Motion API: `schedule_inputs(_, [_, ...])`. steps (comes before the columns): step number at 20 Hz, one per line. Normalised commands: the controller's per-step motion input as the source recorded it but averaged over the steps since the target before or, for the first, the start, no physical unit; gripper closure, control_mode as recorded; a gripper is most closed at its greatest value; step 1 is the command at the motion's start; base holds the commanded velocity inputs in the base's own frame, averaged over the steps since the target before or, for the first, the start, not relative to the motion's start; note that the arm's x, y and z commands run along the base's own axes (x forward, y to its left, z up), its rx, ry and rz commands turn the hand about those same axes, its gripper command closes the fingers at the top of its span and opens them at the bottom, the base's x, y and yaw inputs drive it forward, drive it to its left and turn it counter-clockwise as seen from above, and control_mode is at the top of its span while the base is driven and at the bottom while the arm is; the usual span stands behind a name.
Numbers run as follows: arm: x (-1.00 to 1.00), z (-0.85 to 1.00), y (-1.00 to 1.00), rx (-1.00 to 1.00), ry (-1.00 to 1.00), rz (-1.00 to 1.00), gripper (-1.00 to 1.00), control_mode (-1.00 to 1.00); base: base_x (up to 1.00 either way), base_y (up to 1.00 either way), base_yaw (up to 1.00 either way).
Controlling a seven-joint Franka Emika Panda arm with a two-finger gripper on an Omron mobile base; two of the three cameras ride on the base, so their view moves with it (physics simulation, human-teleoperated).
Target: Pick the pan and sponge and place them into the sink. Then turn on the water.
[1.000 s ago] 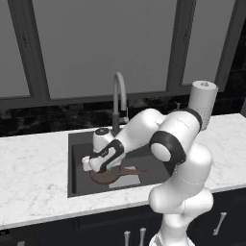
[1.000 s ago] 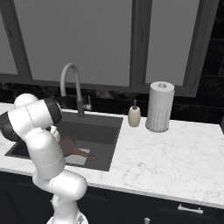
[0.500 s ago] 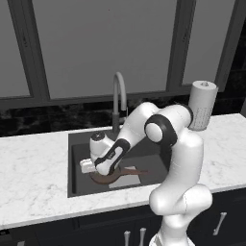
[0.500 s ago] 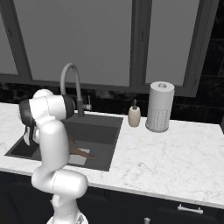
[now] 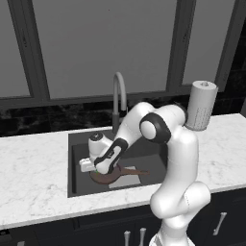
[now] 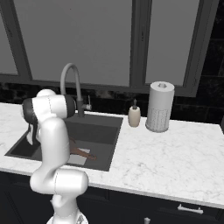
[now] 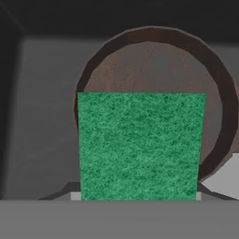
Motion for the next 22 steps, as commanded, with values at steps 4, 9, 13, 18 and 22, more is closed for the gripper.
schedule_inputs(4, [0.07,-0.31,0.00,0.00,-0.02,-0.03,1.00,-1.00,0.00,0.00,0.00])
schedule_inputs(9, [0.06,-0.38,0.00,0.00,-0.02,-0.02,1.00,-1.00,0.00,0.00,0.00])
schedule_inputs(13, [0.05,-0.25,0.00,0.00,0.00,-0.02,1.00,-1.00,0.00,0.00,0.00])
schedule_inputs(18, [0.10,-0.19,0.00,0.00,0.00,-0.03,1.00,-1.00,0.00,0.00,0.00])
schedule_inputs(22, [0.11,-0.15,0.00,0.00,0.00,-0.03,1.00,-1.00,0.00,0.00,0.00])
